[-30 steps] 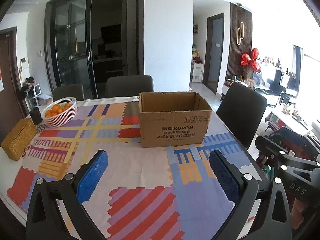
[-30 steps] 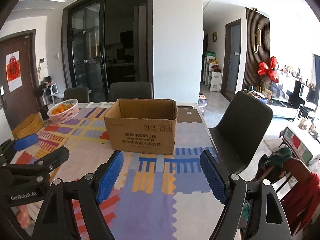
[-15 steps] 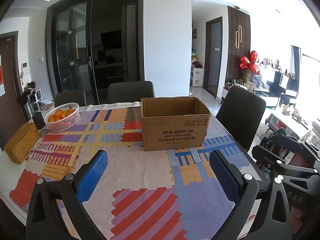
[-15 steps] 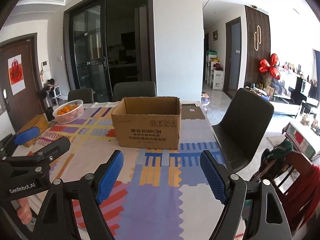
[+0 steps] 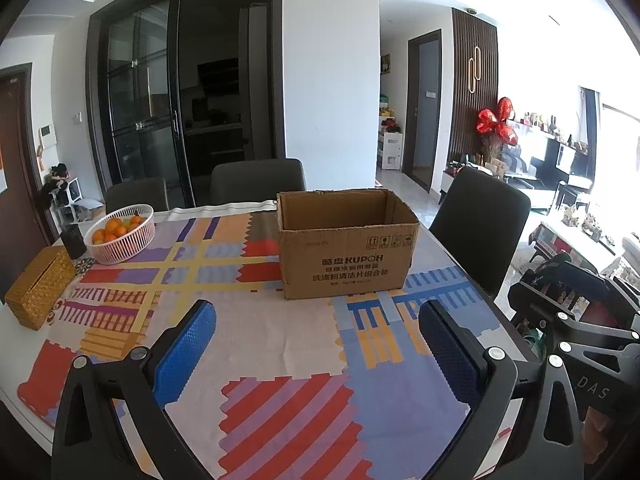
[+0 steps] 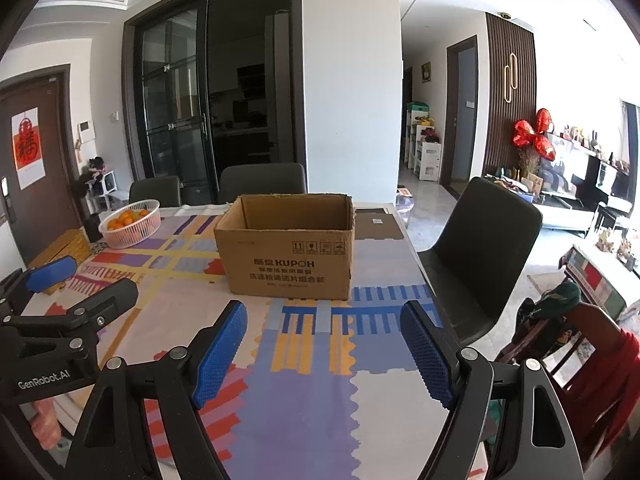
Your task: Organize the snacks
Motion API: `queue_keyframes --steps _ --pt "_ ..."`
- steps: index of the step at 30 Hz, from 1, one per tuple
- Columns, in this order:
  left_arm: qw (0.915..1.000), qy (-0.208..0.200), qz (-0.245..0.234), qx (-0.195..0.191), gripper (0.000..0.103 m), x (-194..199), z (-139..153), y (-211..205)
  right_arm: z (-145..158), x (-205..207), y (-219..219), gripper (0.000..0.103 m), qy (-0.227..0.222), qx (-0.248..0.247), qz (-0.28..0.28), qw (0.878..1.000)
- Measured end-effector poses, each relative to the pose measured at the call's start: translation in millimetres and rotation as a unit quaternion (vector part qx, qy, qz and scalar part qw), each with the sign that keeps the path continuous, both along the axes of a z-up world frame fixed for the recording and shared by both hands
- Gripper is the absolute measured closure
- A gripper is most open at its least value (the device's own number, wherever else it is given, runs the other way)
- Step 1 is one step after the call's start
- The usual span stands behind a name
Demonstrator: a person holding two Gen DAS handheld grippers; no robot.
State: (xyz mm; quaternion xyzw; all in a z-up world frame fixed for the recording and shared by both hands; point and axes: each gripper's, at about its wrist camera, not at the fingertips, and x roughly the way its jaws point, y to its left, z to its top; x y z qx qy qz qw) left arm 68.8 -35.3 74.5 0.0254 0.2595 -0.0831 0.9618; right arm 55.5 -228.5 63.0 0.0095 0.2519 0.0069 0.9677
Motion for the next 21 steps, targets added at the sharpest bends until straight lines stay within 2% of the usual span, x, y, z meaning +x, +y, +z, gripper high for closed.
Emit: queue_keyframes --steps 21 --pt "1.0 -0.001 -0.001 -0.001 0.0 1.3 -0.4 -1.1 -1.9 3.8 1.5 0.023 0.004 -0.002 0.003 1.0"
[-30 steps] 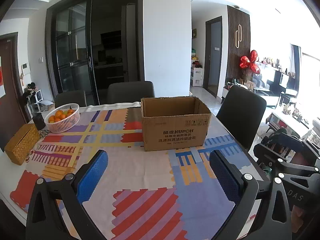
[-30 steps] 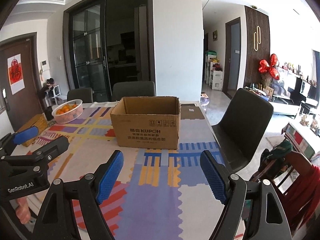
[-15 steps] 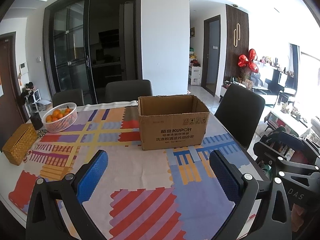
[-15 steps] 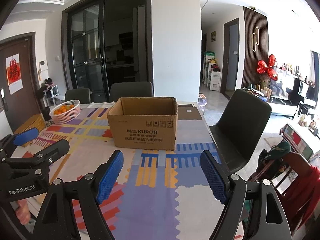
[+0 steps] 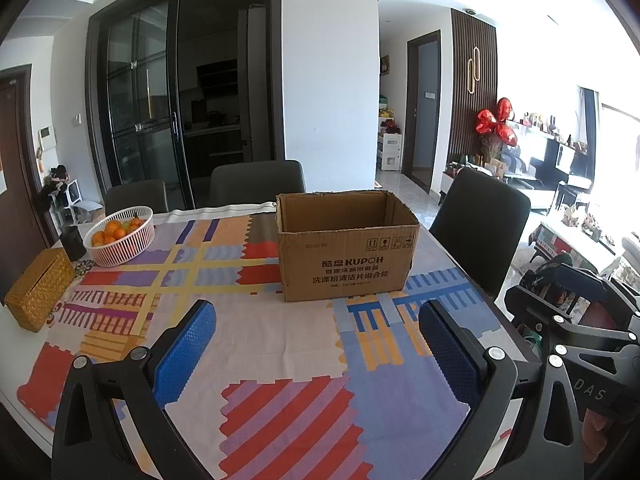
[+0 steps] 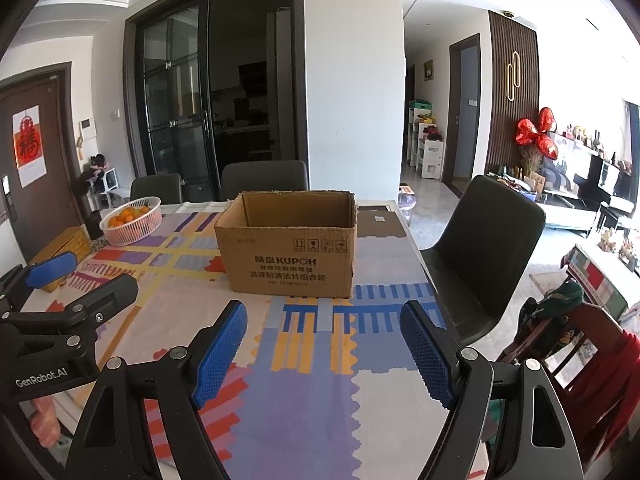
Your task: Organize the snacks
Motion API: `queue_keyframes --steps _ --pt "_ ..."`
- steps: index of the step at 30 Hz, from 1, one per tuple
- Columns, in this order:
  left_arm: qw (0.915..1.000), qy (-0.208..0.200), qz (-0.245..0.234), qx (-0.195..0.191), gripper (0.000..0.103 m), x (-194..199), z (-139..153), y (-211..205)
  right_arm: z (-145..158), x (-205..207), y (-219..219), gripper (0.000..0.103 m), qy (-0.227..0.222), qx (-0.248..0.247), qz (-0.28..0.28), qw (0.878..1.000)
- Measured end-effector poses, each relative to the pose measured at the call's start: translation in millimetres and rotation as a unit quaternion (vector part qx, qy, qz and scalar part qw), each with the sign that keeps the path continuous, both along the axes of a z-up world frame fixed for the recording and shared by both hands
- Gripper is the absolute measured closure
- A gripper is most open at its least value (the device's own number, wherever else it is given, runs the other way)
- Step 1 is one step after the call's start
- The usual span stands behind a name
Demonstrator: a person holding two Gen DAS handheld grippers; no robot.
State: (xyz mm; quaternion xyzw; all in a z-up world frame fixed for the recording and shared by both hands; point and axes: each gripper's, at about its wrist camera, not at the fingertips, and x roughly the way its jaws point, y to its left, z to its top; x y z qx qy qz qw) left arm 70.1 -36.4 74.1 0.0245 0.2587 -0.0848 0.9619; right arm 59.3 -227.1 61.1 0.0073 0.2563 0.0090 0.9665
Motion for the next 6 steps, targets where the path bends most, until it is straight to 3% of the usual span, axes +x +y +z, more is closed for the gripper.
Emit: queue_keyframes --steps 6 --pt "1.0 0.002 0.002 -0.001 0.0 4.0 0.5 0.5 -1.0 0.7 0.6 0.023 0.001 0.0 0.0 1.0"
